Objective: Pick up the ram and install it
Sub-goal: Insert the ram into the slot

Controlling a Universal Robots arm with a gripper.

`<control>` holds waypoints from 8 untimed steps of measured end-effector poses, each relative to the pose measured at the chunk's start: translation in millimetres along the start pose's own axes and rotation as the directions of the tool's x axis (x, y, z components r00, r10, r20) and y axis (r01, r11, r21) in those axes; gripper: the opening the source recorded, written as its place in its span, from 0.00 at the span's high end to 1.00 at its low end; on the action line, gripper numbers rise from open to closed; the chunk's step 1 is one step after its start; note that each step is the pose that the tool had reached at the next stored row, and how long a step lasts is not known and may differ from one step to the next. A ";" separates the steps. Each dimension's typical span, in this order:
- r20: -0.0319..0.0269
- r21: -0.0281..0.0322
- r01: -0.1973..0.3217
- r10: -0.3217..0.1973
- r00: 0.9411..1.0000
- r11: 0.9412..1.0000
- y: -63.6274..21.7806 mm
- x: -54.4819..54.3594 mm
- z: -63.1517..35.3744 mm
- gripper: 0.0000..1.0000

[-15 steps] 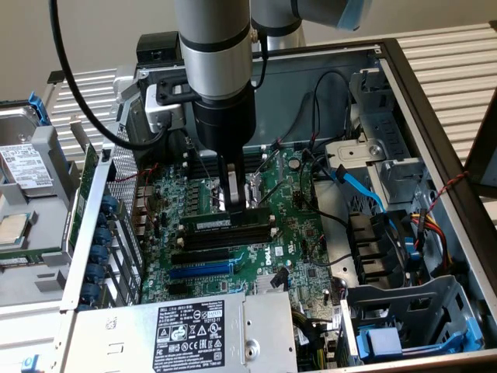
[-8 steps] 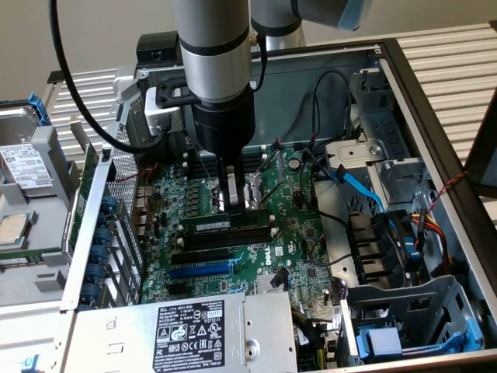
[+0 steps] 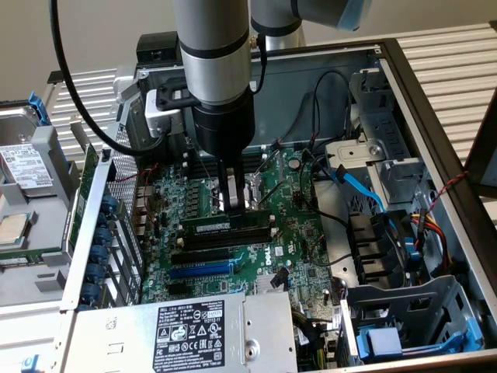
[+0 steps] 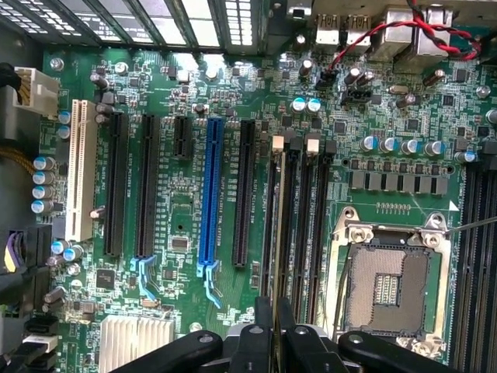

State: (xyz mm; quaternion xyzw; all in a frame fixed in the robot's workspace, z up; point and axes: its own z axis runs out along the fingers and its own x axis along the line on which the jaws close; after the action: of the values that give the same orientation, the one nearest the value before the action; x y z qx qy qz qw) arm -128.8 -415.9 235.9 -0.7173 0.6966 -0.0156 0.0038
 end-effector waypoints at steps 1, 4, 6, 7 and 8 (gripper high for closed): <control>0.000 0.000 0.000 0.000 1.000 1.000 0.0 0.0 0.1 0.86; 0.000 0.000 0.000 0.000 1.000 1.000 0.0 0.2 0.4 0.86; 0.000 0.000 -0.001 0.001 1.000 1.000 0.0 0.1 0.8 0.86; 0.000 0.000 -0.001 0.001 1.000 1.000 0.0 0.1 0.9 0.86; 0.000 0.000 -0.002 0.002 1.000 1.000 0.0 0.1 1.0 0.86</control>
State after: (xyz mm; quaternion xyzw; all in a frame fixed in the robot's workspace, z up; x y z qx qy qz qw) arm -128.7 -416.1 234.9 -0.7167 0.6972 -0.0156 0.0038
